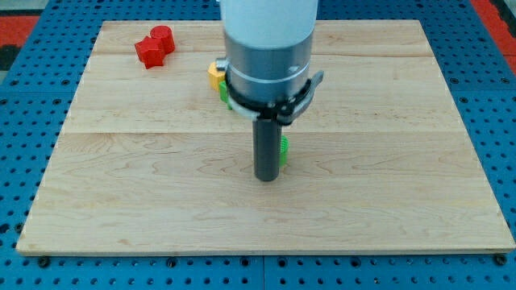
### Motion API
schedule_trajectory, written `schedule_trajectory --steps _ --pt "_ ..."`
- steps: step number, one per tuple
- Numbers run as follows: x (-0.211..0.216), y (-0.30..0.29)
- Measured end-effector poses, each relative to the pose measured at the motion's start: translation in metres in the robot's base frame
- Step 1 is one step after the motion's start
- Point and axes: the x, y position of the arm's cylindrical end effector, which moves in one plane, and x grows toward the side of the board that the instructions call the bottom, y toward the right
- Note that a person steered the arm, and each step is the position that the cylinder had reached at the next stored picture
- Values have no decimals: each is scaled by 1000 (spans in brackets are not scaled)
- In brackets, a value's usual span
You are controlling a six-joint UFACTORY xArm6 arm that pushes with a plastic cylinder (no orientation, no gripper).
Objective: Keep yellow heart horizontal right to yellow hexagon
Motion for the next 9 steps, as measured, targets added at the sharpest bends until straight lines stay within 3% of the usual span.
schedule_trajectory --steps 1,2,3,4,6,8,9 --pt "-42 -13" --pt "-51 -30" --pt "-51 -96" --pt "-59 -96" --pt "-87 -13" --pt "-147 -32" --pt "-147 -26"
